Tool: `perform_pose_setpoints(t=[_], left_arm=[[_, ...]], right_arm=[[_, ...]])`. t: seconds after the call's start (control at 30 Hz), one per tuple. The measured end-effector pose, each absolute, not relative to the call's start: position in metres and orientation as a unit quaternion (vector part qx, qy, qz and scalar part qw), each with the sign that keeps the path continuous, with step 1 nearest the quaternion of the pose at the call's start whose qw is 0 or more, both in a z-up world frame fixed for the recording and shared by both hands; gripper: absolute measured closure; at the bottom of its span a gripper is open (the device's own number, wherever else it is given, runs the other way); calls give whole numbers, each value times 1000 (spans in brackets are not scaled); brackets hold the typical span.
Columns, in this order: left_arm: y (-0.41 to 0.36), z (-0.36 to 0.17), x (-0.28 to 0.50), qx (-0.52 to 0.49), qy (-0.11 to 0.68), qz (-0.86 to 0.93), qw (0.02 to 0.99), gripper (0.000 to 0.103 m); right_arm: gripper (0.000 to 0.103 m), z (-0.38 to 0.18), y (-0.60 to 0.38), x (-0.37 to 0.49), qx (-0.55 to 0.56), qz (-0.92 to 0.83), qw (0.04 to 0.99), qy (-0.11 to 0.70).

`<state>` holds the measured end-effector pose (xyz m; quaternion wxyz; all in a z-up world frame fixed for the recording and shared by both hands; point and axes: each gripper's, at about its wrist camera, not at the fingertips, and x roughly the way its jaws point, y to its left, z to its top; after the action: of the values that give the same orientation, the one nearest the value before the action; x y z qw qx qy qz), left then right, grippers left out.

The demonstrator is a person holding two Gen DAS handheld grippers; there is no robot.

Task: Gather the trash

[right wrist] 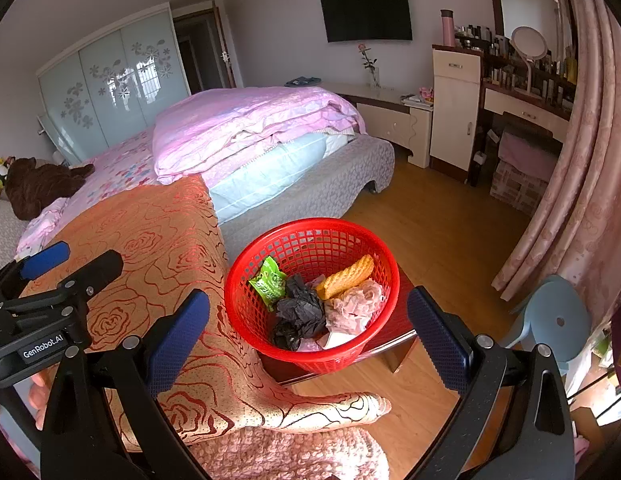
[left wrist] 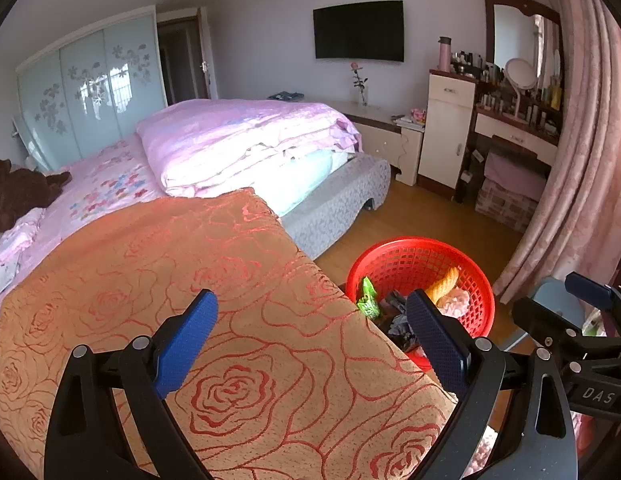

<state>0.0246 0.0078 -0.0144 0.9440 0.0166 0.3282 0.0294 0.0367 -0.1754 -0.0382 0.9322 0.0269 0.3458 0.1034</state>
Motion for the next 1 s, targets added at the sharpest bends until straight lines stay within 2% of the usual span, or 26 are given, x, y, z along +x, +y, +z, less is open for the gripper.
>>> perform_pose_setpoints(t=[1.0], left_arm=[[8,-14,25,17,328,29,944,12]], right_arm=[[7,-43,-173,32,27,104,931,350]])
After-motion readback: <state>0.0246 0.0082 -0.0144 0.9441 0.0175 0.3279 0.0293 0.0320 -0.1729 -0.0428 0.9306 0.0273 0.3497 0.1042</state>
